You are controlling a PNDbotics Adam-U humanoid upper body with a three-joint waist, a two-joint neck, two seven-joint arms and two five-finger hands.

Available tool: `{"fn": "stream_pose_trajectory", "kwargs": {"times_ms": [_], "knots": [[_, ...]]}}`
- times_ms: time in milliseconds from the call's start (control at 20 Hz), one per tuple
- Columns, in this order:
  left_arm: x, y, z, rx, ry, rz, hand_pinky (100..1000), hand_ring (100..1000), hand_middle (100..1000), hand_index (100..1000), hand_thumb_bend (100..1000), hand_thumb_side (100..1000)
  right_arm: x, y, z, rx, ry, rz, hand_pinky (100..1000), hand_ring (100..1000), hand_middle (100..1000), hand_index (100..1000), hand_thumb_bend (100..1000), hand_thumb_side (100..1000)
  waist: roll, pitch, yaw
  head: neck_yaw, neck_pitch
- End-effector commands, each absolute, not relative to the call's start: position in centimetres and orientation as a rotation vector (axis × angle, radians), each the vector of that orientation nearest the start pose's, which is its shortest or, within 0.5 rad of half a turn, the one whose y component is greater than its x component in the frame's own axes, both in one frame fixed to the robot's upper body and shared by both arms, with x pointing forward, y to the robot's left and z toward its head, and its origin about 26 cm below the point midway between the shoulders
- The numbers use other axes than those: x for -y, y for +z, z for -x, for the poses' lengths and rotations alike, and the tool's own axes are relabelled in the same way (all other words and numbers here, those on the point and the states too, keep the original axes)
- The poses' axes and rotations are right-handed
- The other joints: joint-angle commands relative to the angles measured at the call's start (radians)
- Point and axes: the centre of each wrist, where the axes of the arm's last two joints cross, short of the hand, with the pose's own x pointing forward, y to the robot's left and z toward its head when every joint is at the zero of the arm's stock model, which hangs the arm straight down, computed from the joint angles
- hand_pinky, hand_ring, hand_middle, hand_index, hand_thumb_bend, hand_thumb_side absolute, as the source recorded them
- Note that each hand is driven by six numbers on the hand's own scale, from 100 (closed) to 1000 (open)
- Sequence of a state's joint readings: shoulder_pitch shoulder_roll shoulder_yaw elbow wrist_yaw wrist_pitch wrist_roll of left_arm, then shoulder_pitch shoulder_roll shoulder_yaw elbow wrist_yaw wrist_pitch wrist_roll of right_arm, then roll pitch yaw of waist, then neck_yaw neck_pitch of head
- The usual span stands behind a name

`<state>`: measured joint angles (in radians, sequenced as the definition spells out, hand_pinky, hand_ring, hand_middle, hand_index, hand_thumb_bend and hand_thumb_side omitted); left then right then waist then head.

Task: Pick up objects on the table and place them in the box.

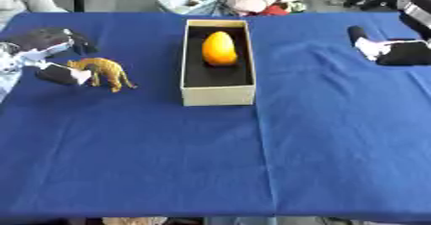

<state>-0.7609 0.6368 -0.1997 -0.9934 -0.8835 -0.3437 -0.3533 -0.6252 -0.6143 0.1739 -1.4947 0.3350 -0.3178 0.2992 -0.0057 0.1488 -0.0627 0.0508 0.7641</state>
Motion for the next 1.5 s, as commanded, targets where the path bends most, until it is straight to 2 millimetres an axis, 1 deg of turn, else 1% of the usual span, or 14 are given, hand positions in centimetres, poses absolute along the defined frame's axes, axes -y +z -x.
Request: {"fn": "stream_pose_trajectory", "kwargs": {"times_ms": [50, 150, 200, 250, 350, 400, 600, 750, 900, 950, 1100, 1250, 1500], "knots": [[-36.7, 17.5, -44.6, 1.26, -1.655, -0.973, 763, 713, 690, 843, 100, 452, 29.5, 22.8, -39.3, 2.046, 1.376, 0.537, 819, 923, 773, 913, 100, 462, 0.002, -0.011, -0.004, 0.006, 0.006], [-36.7, 17.2, -44.7, 1.237, -1.665, -0.976, 746, 696, 674, 839, 100, 426, 29.4, 22.8, -39.3, 2.047, 1.375, 0.534, 819, 923, 772, 913, 100, 466, 0.001, -0.009, -0.008, 0.007, 0.006], [-36.8, 17.1, -44.8, 1.226, -1.669, -0.981, 721, 668, 654, 834, 100, 412, 29.4, 22.7, -39.3, 2.047, 1.375, 0.532, 818, 923, 771, 913, 100, 467, 0.002, -0.009, -0.009, 0.008, 0.006], [-36.8, 17.0, -44.8, 1.216, -1.673, -0.991, 715, 660, 647, 831, 100, 408, 29.4, 22.7, -39.3, 2.047, 1.374, 0.531, 818, 923, 771, 912, 100, 467, 0.002, -0.008, -0.011, 0.009, 0.006], [-36.9, 16.7, -44.8, 1.202, -1.677, -1.008, 681, 616, 600, 804, 100, 400, 29.4, 22.6, -39.3, 2.044, 1.372, 0.531, 818, 923, 770, 912, 100, 472, 0.002, -0.007, -0.013, 0.009, 0.006], [-37.0, 16.6, -44.8, 1.201, -1.677, -1.017, 647, 579, 560, 784, 100, 397, 29.4, 22.6, -39.3, 2.043, 1.371, 0.531, 818, 923, 770, 912, 100, 471, 0.002, -0.007, -0.014, 0.009, 0.006], [-37.3, 16.7, -44.7, 1.251, -1.642, -1.058, 565, 480, 446, 661, 100, 428, 29.5, 22.5, -39.3, 2.039, 1.368, 0.531, 818, 923, 770, 912, 100, 477, 0.002, -0.008, -0.014, 0.01, 0.006], [-37.3, 17.4, -44.6, 1.314, -1.613, -1.074, 549, 461, 414, 622, 100, 443, 29.6, 22.4, -39.4, 2.035, 1.365, 0.532, 818, 923, 769, 911, 100, 480, 0.002, -0.009, -0.012, 0.011, 0.006], [-37.0, 18.9, -44.5, 1.376, -1.6, -1.082, 544, 457, 407, 613, 100, 452, 29.6, 22.4, -39.4, 2.032, 1.366, 0.531, 818, 923, 769, 911, 100, 482, 0.002, -0.01, -0.009, 0.009, 0.006], [-36.7, 19.7, -44.5, 1.403, -1.595, -1.09, 544, 458, 408, 614, 100, 453, 29.6, 22.3, -39.4, 2.03, 1.367, 0.531, 818, 923, 769, 911, 100, 481, 0.002, -0.011, -0.008, 0.009, 0.006], [-35.6, 22.2, -44.4, 1.492, -1.585, -1.11, 544, 458, 408, 614, 100, 454, 29.6, 22.3, -39.3, 2.028, 1.371, 0.528, 818, 923, 768, 909, 100, 484, 0.003, -0.013, -0.004, 0.008, 0.006], [-33.4, 24.2, -44.4, 1.601, -1.589, -1.106, 544, 459, 409, 615, 100, 457, 29.3, 22.0, -39.4, 2.022, 1.384, 0.509, 818, 923, 763, 905, 100, 502, 0.005, -0.016, -0.003, 0.009, 0.006], [-28.8, 25.8, -44.8, 1.727, -1.657, -1.038, 551, 464, 414, 619, 100, 458, 27.9, 21.6, -39.6, 2.015, 1.437, 0.447, 818, 923, 760, 896, 100, 532, 0.011, -0.021, -0.015, 0.021, 0.006]]}}
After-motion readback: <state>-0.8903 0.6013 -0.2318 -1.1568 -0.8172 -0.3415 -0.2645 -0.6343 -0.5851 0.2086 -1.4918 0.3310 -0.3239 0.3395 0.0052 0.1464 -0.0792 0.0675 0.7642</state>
